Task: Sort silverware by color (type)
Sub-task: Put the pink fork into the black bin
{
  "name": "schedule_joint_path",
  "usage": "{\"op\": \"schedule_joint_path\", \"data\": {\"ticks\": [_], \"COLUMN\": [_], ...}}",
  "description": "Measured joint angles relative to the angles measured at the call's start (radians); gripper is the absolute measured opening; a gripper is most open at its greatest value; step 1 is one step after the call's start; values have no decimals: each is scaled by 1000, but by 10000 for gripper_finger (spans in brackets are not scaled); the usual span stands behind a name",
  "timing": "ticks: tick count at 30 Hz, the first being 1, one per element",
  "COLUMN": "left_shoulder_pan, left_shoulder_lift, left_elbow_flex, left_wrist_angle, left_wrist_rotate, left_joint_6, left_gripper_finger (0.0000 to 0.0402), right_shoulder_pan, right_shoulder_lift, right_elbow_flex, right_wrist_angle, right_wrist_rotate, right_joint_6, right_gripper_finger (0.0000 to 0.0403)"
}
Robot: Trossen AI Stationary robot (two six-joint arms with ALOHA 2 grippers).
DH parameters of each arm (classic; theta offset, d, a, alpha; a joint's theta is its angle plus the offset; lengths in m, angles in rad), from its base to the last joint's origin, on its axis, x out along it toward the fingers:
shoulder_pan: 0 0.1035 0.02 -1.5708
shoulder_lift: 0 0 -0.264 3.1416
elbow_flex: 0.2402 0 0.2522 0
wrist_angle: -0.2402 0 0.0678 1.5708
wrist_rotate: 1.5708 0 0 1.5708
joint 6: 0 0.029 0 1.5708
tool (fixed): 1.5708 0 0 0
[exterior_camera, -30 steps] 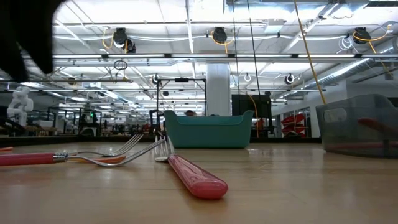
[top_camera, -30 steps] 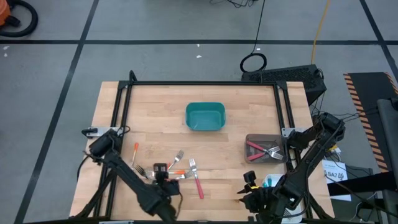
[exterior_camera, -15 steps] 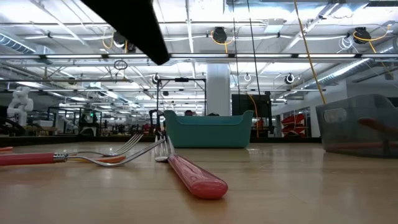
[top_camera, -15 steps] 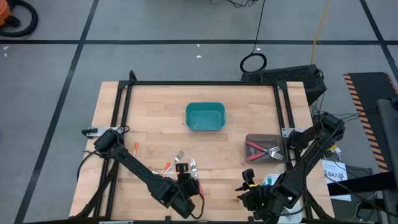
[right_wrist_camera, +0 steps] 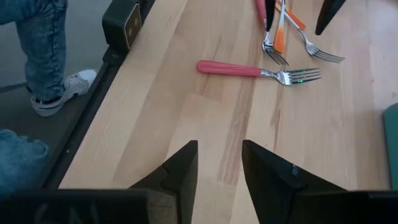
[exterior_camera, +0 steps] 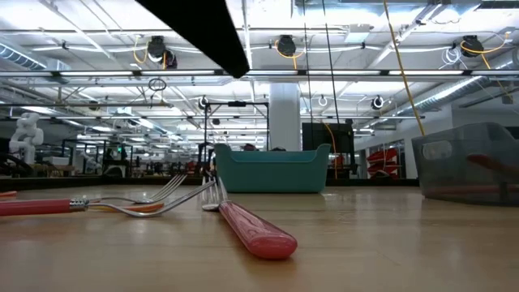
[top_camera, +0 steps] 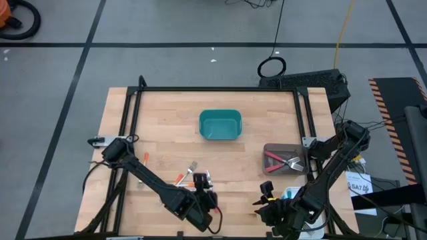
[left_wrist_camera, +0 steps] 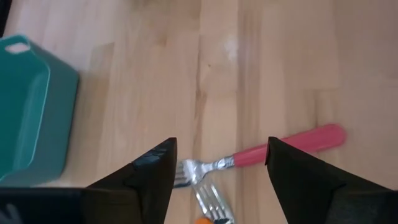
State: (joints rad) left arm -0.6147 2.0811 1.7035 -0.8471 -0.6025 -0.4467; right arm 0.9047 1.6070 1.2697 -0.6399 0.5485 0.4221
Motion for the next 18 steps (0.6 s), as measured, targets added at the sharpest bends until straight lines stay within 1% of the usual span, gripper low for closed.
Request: {"op": "schedule_joint_path", "data": {"ticks": [4, 8, 12, 18], "left_shoulder_pan": [0, 0, 5, 15], "left_shoulder_lift": [0, 0, 8, 64], "left_elbow_flex": [0, 0, 2, 2], "left_wrist_angle": [45, 37, 40, 42], "left_wrist_rotate": [0, 14, 78, 109], "left_joint_6": [23, 45, 117, 247], "left_gripper_finger": [243, 243, 243, 243], "right_shoulder_pan": [0, 0, 0, 0], "right_shoulder_lift": [0, 0, 0, 0], "right_elbow_flex": [0, 0, 0, 0], "right_wrist_angle": [0, 0, 0, -1], "right_wrist_rotate": [1, 0, -2, -2], "right_joint_6": [11, 12, 12, 13], "right_gripper_finger": [118, 118, 118, 118]}}
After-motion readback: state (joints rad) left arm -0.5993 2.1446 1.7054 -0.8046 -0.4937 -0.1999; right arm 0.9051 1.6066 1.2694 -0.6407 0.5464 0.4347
